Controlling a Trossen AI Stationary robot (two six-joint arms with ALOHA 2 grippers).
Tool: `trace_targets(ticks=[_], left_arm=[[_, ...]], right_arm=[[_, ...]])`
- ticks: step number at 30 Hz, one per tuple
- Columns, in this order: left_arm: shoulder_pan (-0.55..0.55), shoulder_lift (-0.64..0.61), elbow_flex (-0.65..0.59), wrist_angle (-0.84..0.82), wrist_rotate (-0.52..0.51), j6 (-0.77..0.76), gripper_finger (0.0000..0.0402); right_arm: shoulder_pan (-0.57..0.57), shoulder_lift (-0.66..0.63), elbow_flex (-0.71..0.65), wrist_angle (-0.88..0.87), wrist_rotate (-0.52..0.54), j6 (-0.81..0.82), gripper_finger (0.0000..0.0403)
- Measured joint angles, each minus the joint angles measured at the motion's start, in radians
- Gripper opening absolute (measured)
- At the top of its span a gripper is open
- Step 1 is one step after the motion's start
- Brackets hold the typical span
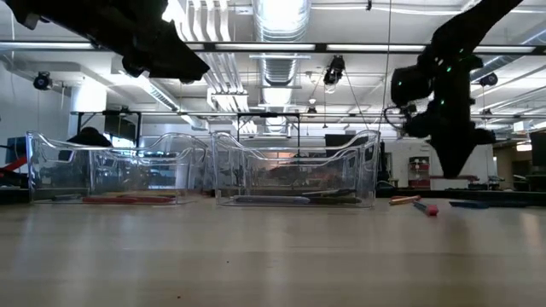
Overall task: Sort crayons/erasers/pens/pencils in bins
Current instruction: Put the red crayon into the bottom left transparent bin
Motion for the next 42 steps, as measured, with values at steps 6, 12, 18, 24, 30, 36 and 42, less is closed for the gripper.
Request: trace_targets(ticks=[6, 12, 18, 24, 30, 36, 42], left_arm=[[0.000, 0.000, 0.000, 0.012, 0.069, -0.025, 0.0216], [0.000, 0.008, -0.001, 0.150, 0.323, -0.018, 0.0216], [-0.001, 0.099, -0.025, 0.414, 0.458, -0.017, 0.0216], [0.000, 0.245, -0.027, 0.685, 0.471, -0.024, 0.0216], [0.000, 0.356, -0.014, 0.847, 0.481, -0.027, 0.0217], [-0.002, 0.414, 0.041, 0.847, 0.519, -0.052, 0.0243], [-0.008, 0.447, 0.086, 0.846, 0.556, -0.089, 0.0293]], right_arm=[[0.031, -0.205, 0.001, 0.014, -0.072, 0.047, 0.0020], [0.131, -0.376, 0.002, 0.114, -0.113, 0.094, 0.0020], [0.338, -0.472, 0.002, 0.284, -0.111, 0.160, 0.0020], [0.579, -0.452, 0.002, 0.535, -0.018, 0.182, 0.0020], [0.814, -0.321, -0.001, 0.746, 0.147, 0.141, 0.0020], [0.960, -0.136, -0.001, 1.008, 0.233, 0.088, 0.0020], [0.988, 0.026, 0.003, 1.214, 0.240, 0.043, 0.0020]])
